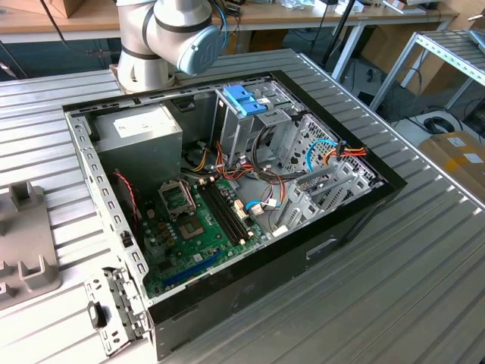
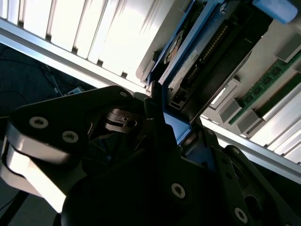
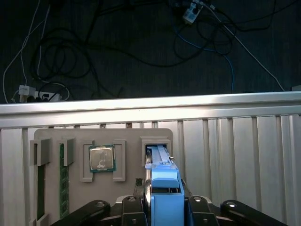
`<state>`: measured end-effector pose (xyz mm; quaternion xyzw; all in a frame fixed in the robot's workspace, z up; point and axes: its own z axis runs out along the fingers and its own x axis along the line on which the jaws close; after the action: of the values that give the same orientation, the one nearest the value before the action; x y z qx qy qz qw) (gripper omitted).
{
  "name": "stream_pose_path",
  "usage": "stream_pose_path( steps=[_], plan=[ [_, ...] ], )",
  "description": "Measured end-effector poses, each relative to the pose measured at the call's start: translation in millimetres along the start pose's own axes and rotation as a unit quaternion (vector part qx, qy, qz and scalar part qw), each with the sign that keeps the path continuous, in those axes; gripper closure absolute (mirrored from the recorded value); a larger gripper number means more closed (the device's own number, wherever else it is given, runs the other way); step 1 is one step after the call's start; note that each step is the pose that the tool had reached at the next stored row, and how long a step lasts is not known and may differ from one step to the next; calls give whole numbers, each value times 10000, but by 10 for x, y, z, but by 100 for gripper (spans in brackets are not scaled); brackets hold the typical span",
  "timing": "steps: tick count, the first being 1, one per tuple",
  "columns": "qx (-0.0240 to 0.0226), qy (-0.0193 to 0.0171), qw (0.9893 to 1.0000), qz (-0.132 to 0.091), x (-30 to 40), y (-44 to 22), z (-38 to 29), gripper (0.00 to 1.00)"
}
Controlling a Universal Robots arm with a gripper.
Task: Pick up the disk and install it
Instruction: 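Pick up the disk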
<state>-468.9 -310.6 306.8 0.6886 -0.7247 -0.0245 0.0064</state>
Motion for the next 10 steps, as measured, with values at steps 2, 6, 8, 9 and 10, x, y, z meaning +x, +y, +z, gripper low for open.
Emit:
stream_pose_path(
  steps=[2, 6, 8, 9, 10],
  plan=[
    [1, 0, 10000, -1, 0, -1, -1, 63],
    [-1, 0, 10000, 0, -5, 0, -4, 63],
    [0, 0, 10000, 0, -6, 0, -8, 63],
    [-1, 0, 10000, 0, -6, 1, -12, 63],
    [-2, 1, 10000, 0, -6, 1, -18, 63]
  ],
)
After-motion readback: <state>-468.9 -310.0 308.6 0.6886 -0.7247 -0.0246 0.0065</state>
